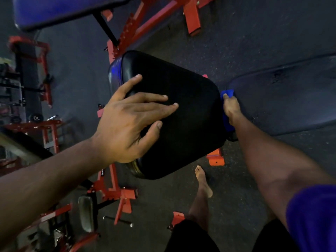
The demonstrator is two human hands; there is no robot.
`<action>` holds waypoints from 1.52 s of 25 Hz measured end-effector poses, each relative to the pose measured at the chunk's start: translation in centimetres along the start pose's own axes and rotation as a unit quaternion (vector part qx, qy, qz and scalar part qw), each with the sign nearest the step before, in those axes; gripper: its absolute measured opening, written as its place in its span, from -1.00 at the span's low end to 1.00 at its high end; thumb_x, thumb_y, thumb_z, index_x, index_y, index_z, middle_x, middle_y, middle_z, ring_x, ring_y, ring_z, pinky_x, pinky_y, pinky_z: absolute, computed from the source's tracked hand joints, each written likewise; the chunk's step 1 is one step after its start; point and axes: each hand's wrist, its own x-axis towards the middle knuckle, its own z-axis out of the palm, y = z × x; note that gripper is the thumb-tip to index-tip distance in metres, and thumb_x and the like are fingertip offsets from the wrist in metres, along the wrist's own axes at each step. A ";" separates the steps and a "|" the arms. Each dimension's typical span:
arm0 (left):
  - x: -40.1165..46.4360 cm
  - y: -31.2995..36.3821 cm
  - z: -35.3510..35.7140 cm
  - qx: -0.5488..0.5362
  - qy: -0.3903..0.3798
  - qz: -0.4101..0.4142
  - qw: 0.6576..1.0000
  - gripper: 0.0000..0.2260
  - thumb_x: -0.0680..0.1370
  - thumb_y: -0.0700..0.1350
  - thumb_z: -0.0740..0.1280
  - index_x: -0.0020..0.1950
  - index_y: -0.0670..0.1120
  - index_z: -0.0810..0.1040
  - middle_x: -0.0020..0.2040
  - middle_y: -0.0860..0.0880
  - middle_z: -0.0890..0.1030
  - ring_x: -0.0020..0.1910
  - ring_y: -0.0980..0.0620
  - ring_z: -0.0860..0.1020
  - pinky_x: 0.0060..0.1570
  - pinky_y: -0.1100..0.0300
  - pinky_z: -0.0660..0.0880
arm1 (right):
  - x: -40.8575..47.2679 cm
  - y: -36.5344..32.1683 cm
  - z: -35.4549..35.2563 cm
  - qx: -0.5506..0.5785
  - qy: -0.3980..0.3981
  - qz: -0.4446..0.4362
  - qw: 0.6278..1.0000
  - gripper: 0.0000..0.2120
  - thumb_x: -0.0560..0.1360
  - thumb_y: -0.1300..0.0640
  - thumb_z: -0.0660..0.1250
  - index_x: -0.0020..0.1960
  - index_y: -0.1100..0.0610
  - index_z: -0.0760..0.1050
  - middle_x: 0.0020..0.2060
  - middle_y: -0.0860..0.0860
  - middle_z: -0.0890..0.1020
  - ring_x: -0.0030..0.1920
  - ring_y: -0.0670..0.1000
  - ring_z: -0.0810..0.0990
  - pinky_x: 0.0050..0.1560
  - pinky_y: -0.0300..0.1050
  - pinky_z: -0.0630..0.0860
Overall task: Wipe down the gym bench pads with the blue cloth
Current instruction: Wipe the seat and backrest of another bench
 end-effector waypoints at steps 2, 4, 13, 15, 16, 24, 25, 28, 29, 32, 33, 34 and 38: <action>-0.1 0.0 0.0 0.005 0.000 0.005 1.000 -0.60 0.63 -0.05 0.13 0.35 -0.10 0.62 0.22 0.03 0.68 0.35 0.03 0.56 0.53 -0.29 0.11 | 1.4 -2.5 0.3 0.018 0.010 -0.043 0.999 -0.55 0.67 0.00 0.08 0.44 0.22 0.38 0.37 0.20 0.48 0.36 0.19 0.45 0.32 -0.06 0.34; 0.1 -0.1 0.2 0.005 -0.007 0.005 1.000 -0.61 0.63 -0.05 0.12 0.35 -0.09 0.62 0.22 0.03 0.68 0.35 0.04 0.55 0.54 -0.26 0.10 | 2.4 -4.5 -0.1 0.008 -0.006 -0.085 0.996 -0.57 0.68 0.00 0.08 0.44 0.21 0.39 0.36 0.17 0.49 0.37 0.14 0.45 0.32 -0.09 0.33; 0.0 0.0 0.2 -0.006 0.014 -0.003 1.000 -0.63 0.63 -0.06 0.16 0.32 -0.09 0.64 0.19 0.03 0.70 0.34 0.04 0.57 0.52 -0.31 0.14 | -4.2 6.9 -2.0 -0.122 -0.038 0.037 0.991 -0.43 0.70 -0.10 0.00 0.56 0.24 0.18 0.46 0.31 0.34 0.45 0.28 0.34 0.40 0.02 0.26; 0.0 -0.1 0.4 -0.010 0.020 0.003 1.000 -0.64 0.63 -0.07 0.17 0.32 -0.10 0.64 0.19 0.03 0.70 0.33 0.03 0.57 0.51 -0.31 0.14 | -3.6 6.3 -1.7 -0.138 -0.023 0.036 0.990 -0.46 0.69 -0.09 0.03 0.52 0.24 0.25 0.41 0.35 0.39 0.40 0.31 0.39 0.36 0.05 0.31; -0.1 -0.1 0.3 -0.012 0.020 0.009 1.000 -0.64 0.62 -0.07 0.17 0.32 -0.10 0.64 0.19 0.03 0.69 0.33 0.02 0.57 0.51 -0.31 0.14 | -3.1 5.1 -1.4 -0.137 -0.012 0.023 0.990 -0.49 0.69 -0.07 0.05 0.51 0.24 0.28 0.38 0.36 0.41 0.37 0.32 0.42 0.33 0.05 0.34; -0.2 -0.6 0.5 -0.024 0.035 0.017 0.999 -0.67 0.63 -0.10 0.19 0.27 -0.08 0.67 0.13 0.05 0.72 0.33 0.06 0.57 0.54 -0.27 0.12 | -1.6 -0.5 -2.1 -0.133 -0.019 -0.111 0.985 -0.53 0.68 -0.07 0.09 0.52 0.11 0.29 0.40 0.26 0.44 0.39 0.28 0.41 0.38 0.05 0.32; -0.3 -0.6 0.5 -0.026 0.038 0.018 0.999 -0.68 0.63 -0.10 0.20 0.26 -0.07 0.67 0.12 0.05 0.72 0.33 0.06 0.58 0.54 -0.28 0.13 | -3.3 1.4 -3.0 -0.134 -0.031 -0.125 0.983 -0.54 0.68 -0.06 0.10 0.51 0.11 0.31 0.40 0.22 0.46 0.40 0.26 0.42 0.40 0.06 0.32; -0.2 -0.5 0.4 -0.025 0.040 0.007 0.999 -0.69 0.64 -0.07 0.20 0.23 -0.04 0.70 0.11 0.05 0.73 0.29 0.07 0.60 0.54 -0.28 0.15 | -8.1 4.8 -6.4 -0.153 -0.066 -0.128 0.978 -0.45 0.60 -0.23 0.11 0.41 0.10 0.44 0.32 0.15 0.55 0.35 0.19 0.49 0.39 0.08 0.35; -0.2 -0.5 0.3 -0.025 0.036 0.003 0.999 -0.69 0.64 -0.07 0.20 0.22 -0.03 0.70 0.11 0.05 0.73 0.28 0.07 0.60 0.54 -0.26 0.15 | -9.0 5.0 -7.3 -0.138 -0.067 -0.124 0.980 -0.45 0.60 -0.24 0.10 0.37 0.11 0.47 0.28 0.15 0.58 0.32 0.20 0.51 0.36 0.06 0.38; -0.3 -0.1 0.0 -0.022 0.034 -0.004 0.999 -0.68 0.63 -0.06 0.19 0.21 -0.01 0.71 0.10 0.04 0.73 0.26 0.09 0.60 0.56 -0.22 0.14 | -12.9 2.7 -9.4 -0.099 0.006 -0.116 0.988 -0.60 0.68 -0.03 0.11 0.36 0.17 0.48 0.27 0.16 0.57 0.30 0.18 0.51 0.28 -0.04 0.37; -0.4 -0.1 0.1 -0.023 0.037 -0.008 0.999 -0.67 0.62 -0.05 0.18 0.21 -0.02 0.71 0.10 0.03 0.73 0.26 0.08 0.60 0.56 -0.21 0.14 | -14.0 1.7 -9.8 -0.077 0.015 -0.126 0.989 -0.61 0.68 -0.04 0.11 0.35 0.16 0.49 0.27 0.13 0.58 0.29 0.16 0.52 0.31 -0.03 0.39; -0.5 0.0 -0.1 -0.023 0.043 -0.013 0.999 -0.66 0.61 -0.05 0.18 0.22 -0.03 0.70 0.12 0.03 0.73 0.28 0.06 0.59 0.57 -0.19 0.13 | -15.6 0.4 -10.0 -0.058 0.022 -0.130 0.990 -0.60 0.67 -0.08 0.12 0.34 0.13 0.51 0.25 0.10 0.60 0.28 0.13 0.53 0.35 0.02 0.40; -1.1 1.2 -0.2 -0.041 0.114 -0.113 0.986 -0.54 0.65 -0.01 0.15 0.50 -0.16 0.47 0.46 -0.11 0.51 0.53 -0.10 0.36 0.62 -0.09 0.03 | -21.5 -3.1 -10.6 -0.009 0.043 -0.154 0.987 -0.60 0.66 -0.13 0.13 0.33 0.08 0.50 0.27 0.05 0.59 0.26 0.06 0.54 0.39 0.10 0.40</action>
